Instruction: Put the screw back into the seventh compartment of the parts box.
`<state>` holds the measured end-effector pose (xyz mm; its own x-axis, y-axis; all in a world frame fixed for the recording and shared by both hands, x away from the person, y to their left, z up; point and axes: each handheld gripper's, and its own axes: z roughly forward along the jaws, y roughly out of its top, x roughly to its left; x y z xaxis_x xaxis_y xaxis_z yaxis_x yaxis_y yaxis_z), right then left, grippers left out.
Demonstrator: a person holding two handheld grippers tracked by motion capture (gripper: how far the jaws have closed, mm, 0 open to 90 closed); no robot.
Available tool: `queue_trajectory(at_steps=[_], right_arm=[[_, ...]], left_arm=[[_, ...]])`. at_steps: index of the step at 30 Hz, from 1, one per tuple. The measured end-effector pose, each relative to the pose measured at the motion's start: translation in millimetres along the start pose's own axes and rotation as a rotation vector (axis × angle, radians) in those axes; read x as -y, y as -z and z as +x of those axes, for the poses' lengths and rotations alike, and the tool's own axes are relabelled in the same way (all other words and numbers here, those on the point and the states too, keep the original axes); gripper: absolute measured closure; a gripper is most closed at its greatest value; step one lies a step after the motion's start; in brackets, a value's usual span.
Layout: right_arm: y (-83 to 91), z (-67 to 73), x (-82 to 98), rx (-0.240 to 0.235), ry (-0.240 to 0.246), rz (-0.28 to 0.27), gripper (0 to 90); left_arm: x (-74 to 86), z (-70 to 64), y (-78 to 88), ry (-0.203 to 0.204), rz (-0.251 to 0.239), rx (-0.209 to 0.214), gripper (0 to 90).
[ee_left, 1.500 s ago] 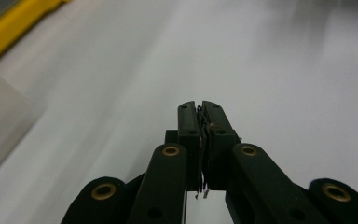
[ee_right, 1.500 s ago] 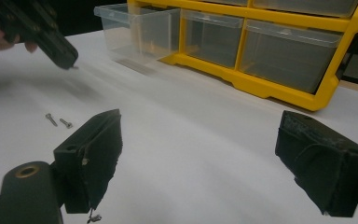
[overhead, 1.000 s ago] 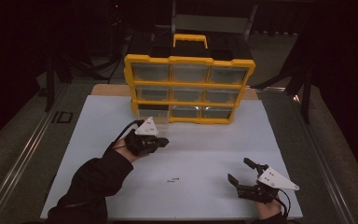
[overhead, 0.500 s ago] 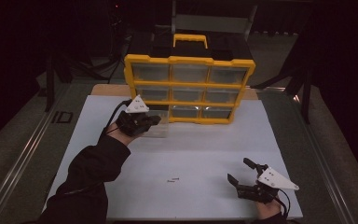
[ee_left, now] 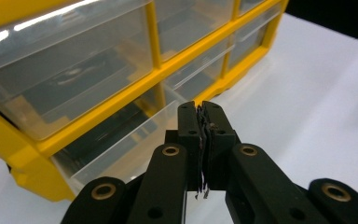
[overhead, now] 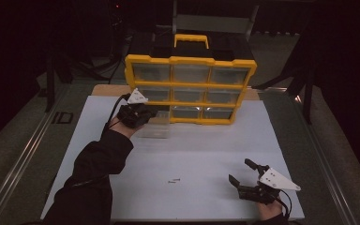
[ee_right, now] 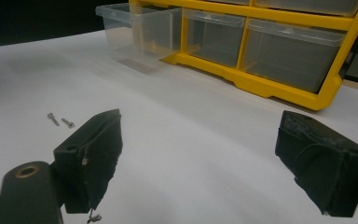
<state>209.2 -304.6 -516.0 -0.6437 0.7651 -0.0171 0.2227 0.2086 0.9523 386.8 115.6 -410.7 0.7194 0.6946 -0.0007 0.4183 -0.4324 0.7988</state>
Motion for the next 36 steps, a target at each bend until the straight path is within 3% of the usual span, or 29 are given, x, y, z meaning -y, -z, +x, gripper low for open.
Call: queue_trajectory(at_steps=[12,13,18,22,24,27,29,30,36], right_arm=[[0.2,0.1,-0.1,-0.002,0.001,-0.001,14.6],[0.2,-0.1,0.0,-0.002,0.0,-0.001,14.6],[0.0,0.2,0.0,-0.003,0.0,0.0,14.6],[-0.2,0.0,0.2,-0.003,0.002,0.002,14.6],[-0.2,0.0,0.2,-0.003,0.002,0.002,14.6],[-0.2,-0.3,0.3,-0.002,0.002,0.002,14.6],[-0.2,-0.3,0.3,-0.002,0.002,0.002,14.6],[-0.5,-0.3,0.4,-0.002,0.003,0.003,14.6],[-0.7,-0.4,0.7,-0.001,0.001,0.007,14.6]], left_arm=[[1.0,6.1,-20.5,0.042,0.079,-0.025,87.2],[3.4,7.8,-25.4,0.056,0.111,-0.023,87.2],[5.6,9.5,-29.3,0.065,0.135,-0.029,87.2],[8.3,11.5,-38.1,0.099,0.2,-0.019,87.1],[8.3,11.5,-38.1,0.099,0.2,-0.019,87.1],[10.6,14.6,-44.3,0.139,0.242,-0.023,87.0],[11.2,14.7,-45.5,0.146,0.248,-0.029,87.0],[12.4,15.8,-48.1,0.149,0.273,-0.031,87.0],[13.1,18.6,-52.6,0.181,0.288,-0.038,86.2]])
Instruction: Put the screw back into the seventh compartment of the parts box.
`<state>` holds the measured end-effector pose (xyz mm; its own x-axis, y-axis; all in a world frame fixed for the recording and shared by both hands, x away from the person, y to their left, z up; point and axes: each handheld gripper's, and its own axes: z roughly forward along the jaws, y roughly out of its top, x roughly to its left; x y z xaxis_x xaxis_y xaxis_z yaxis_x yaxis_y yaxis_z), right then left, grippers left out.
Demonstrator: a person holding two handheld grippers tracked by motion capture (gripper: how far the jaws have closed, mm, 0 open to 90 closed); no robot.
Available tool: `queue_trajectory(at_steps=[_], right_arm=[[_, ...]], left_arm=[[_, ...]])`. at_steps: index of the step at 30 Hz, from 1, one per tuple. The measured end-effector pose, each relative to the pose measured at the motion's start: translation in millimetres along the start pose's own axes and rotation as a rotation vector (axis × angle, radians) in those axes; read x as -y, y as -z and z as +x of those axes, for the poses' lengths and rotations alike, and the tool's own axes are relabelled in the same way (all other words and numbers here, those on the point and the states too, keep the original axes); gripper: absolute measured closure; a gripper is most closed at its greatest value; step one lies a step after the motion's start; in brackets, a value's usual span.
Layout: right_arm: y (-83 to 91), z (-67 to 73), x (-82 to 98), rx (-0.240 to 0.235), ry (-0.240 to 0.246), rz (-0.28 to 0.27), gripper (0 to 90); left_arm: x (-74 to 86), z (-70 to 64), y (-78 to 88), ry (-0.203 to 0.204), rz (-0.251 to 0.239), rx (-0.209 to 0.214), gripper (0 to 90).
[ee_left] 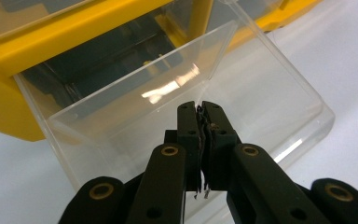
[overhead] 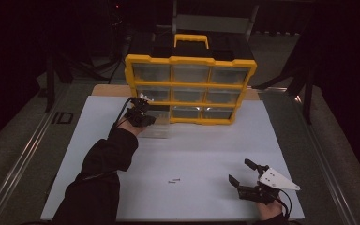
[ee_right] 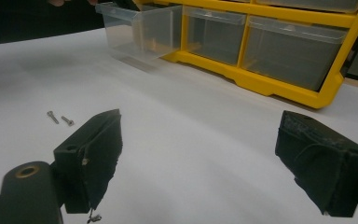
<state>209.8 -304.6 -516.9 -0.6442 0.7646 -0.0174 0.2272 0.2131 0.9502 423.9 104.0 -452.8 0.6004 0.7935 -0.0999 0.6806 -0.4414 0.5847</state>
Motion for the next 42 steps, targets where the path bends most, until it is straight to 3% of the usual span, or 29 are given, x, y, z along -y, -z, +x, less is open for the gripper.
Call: queue_trajectory(at_steps=[5,10,11,18,21,22,27,36,42], right_arm=[[0.2,-0.3,0.0,0.0,-0.001,0.0,14.6],[0.3,-0.4,-0.1,0.0,-0.001,0.0,14.6],[0.3,-0.2,-0.2,0.0,0.001,-0.001,14.6],[0.3,-0.2,-0.2,0.001,0.001,0.0,14.6],[0.2,-0.1,-0.2,0.001,0.001,0.0,14.6],[0.3,-0.1,-0.2,0.002,0.001,0.0,14.6],[0.3,-0.2,-0.3,0.002,0.0,0.0,14.6],[0.1,0.1,-0.3,0.001,0.001,0.0,14.6],[0.1,0.3,-0.3,0.001,0.001,0.0,14.6]], left_arm=[[-2.0,0.6,2.0,0.012,-0.002,-0.011,75.0],[-3.5,0.3,10.3,0.036,-0.042,-0.005,64.5],[-3.8,0.2,14.6,0.045,-0.063,0.009,61.7],[-3.8,-1.7,24.4,0.032,-0.082,0.048,46.1],[-3.2,-4.9,30.4,0.017,-0.096,0.08,38.3],[-2.8,-6.9,32.0,0.007,-0.097,0.065,35.8],[-0.6,-12.1,38.4,-0.019,-0.117,0.081,25.4],[5.3,-23.2,47.3,-0.055,-0.136,0.103,15.4],[13.7,-39.5,53.8,-0.129,-0.173,0.16,14.9]])
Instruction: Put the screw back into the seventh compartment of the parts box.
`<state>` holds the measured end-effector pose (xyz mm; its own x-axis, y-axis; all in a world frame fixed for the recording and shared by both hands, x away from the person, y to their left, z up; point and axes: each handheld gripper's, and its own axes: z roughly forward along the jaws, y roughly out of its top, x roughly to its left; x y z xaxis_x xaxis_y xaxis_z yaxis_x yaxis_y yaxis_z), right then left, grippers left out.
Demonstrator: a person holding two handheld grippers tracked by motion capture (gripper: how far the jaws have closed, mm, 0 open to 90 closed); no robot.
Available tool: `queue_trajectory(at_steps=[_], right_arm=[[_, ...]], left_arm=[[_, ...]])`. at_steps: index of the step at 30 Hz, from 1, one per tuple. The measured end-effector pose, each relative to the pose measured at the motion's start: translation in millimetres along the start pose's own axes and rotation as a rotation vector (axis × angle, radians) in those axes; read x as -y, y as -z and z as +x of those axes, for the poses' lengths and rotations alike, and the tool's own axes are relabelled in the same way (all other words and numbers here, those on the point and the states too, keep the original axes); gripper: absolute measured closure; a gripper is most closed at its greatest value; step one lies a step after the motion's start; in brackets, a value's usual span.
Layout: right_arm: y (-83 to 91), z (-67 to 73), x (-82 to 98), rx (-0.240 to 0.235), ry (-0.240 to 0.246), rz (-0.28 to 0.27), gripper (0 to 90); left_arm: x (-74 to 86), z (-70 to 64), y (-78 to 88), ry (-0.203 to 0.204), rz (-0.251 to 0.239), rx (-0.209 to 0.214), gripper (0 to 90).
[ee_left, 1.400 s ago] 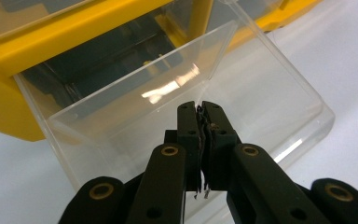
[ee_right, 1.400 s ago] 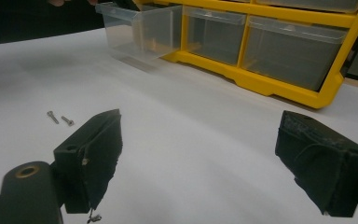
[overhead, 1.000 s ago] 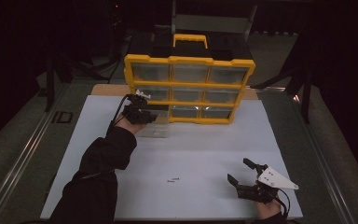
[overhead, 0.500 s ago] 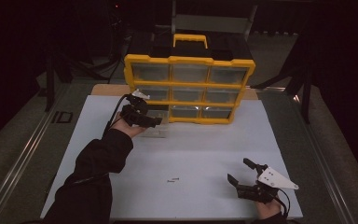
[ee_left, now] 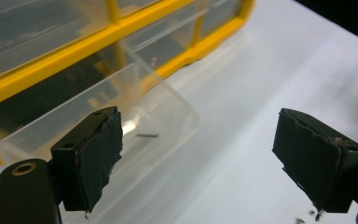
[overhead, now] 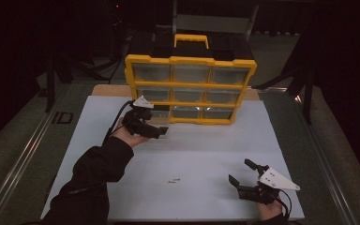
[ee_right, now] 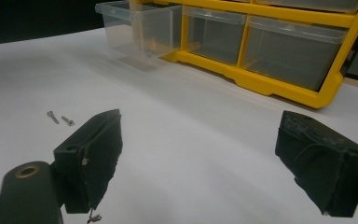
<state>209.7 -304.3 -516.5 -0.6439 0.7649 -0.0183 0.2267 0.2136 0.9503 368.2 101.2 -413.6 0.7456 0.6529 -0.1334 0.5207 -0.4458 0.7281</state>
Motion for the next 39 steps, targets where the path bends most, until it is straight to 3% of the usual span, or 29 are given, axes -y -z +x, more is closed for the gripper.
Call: queue_trajectory(at_steps=[9,16,18,25,31,39], right_arm=[[-0.4,0.4,0.0,-0.003,0.001,0.001,14.6],[-0.2,0.5,-0.2,-0.003,0.001,0.001,14.6],[0.0,0.6,-0.3,-0.002,0.0,0.0,14.6],[0.1,1.0,-0.5,-0.004,0.001,0.0,14.6],[-0.1,1.4,-0.5,-0.005,0.001,0.003,14.6],[-0.1,1.6,-0.5,-0.007,0.001,0.004,14.6]], left_arm=[[9.8,-24.4,5.1,-0.084,-0.06,0.071,15.0],[21.1,-41.0,3.0,-0.136,-0.071,0.115,15.1],[29.4,-49.7,-1.8,-0.162,-0.06,0.138,15.1],[45.4,-62.6,-11.1,-0.193,-0.062,0.187,16.2],[57.6,-69.2,-20.6,-0.22,-0.04,0.242,18.3],[67.7,-73.7,-32.6,-0.233,0.004,0.281,24.0]])
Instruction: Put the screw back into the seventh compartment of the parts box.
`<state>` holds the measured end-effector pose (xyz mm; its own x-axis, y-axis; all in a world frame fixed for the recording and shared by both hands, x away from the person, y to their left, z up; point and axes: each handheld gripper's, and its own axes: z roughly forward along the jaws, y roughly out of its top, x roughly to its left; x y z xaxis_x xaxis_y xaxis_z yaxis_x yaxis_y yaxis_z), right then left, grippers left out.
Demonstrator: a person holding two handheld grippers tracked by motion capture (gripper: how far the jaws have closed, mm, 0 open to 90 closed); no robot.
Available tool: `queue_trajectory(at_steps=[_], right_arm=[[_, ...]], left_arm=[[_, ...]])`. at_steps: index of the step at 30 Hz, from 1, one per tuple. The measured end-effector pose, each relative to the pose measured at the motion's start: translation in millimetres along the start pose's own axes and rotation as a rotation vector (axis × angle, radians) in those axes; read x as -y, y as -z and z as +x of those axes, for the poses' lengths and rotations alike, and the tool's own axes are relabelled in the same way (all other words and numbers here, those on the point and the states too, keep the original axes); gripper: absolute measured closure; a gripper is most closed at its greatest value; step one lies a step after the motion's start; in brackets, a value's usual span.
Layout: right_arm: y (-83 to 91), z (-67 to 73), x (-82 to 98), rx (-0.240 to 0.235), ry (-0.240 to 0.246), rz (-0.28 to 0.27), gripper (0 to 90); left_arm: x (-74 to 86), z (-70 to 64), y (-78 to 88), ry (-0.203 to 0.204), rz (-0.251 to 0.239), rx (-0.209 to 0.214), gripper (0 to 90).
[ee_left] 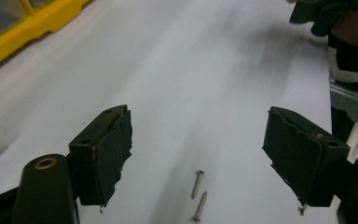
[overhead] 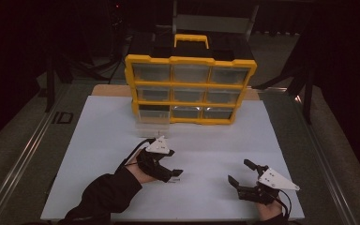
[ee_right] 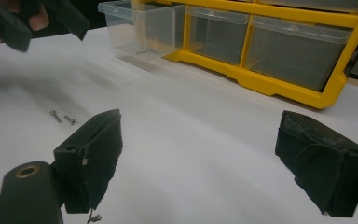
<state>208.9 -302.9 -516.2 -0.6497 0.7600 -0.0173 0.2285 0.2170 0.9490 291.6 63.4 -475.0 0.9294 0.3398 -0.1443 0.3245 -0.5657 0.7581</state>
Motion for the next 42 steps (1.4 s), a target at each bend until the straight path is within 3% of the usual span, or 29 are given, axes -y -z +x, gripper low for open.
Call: queue_trajectory(at_steps=[20,28,42], right_arm=[[-1.1,0.1,0.6,0.0,0.005,0.011,14.9],[-0.9,-0.1,0.5,-0.004,0.001,0.008,14.9],[-0.8,0.0,0.5,-0.004,0.004,0.007,14.9]], left_arm=[[21.3,0.1,-33.9,-0.054,0.123,0.117,62.7],[26.4,4.6,-44.3,-0.068,0.18,0.106,73.4],[28.6,6.2,-52.3,-0.092,0.227,0.071,83.3]])
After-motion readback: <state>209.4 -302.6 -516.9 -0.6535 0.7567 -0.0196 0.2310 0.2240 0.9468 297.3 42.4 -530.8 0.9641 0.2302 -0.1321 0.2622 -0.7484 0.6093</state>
